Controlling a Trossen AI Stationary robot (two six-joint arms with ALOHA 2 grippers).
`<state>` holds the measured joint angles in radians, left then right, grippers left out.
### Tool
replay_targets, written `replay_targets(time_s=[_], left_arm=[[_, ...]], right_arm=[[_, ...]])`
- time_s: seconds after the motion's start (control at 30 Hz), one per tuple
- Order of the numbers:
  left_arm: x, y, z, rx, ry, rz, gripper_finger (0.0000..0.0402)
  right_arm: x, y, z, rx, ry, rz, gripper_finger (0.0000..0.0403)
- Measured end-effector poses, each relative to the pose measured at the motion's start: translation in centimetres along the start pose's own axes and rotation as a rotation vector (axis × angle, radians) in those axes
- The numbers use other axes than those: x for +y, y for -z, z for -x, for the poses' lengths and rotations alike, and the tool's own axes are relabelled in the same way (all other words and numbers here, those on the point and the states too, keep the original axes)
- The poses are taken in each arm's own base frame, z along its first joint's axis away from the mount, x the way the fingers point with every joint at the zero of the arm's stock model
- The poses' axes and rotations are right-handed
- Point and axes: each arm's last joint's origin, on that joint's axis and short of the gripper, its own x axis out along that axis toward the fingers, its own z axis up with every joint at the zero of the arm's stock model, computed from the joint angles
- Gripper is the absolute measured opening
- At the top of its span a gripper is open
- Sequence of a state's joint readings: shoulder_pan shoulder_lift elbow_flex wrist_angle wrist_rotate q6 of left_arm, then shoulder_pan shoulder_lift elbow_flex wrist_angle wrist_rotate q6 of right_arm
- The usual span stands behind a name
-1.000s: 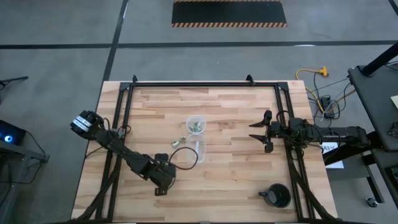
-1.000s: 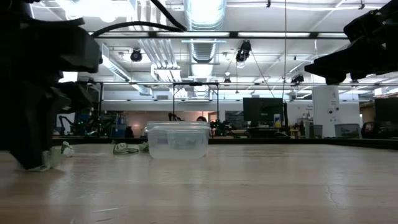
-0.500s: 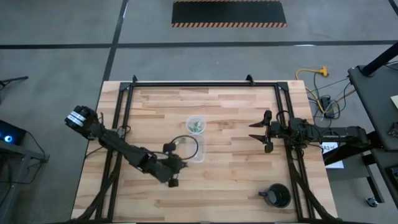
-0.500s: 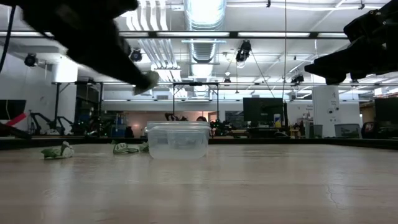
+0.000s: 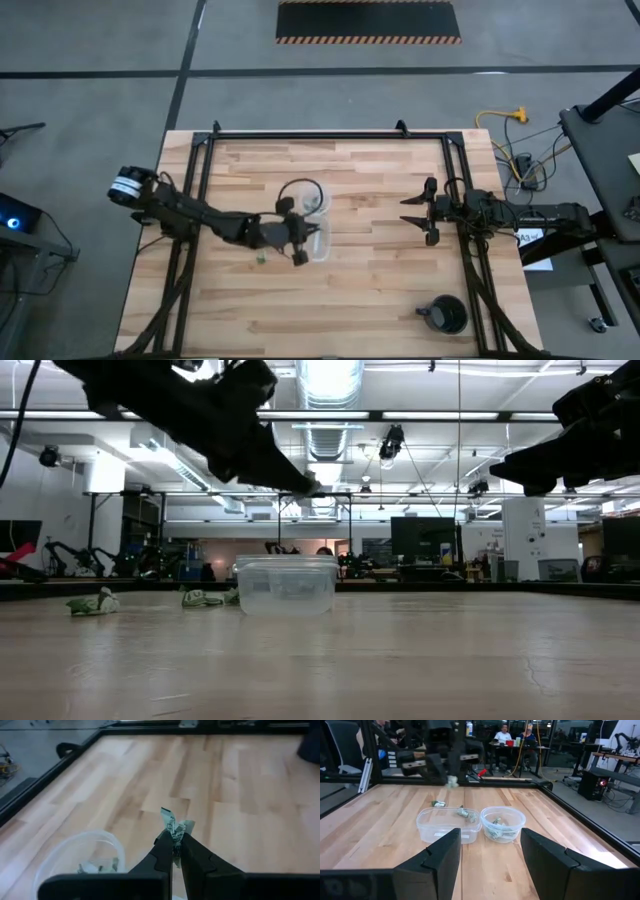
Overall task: Pick and place items into bin
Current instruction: Put the stevia packet into the circular transparent bin
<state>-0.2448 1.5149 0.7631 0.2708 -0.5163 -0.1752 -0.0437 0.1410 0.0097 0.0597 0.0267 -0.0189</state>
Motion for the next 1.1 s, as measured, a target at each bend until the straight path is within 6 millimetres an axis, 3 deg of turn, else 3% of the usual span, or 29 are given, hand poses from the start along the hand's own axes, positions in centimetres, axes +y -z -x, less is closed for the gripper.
replay_targets(time_s=[0.5, 1.1], left_arm=[[6.9, 4.5, -0.1, -0.264, -0.135, 0.212, 0.0001], [8.2, 5.3, -2.2, -0.259, -0.187, 0.289, 0.0]], right_arm=[[0.0, 0.0, 0.0, 0.0, 0.0, 0.0, 0.0196], [0.0, 0.0, 0.0, 0.0, 0.0, 0.0, 0.0196]])
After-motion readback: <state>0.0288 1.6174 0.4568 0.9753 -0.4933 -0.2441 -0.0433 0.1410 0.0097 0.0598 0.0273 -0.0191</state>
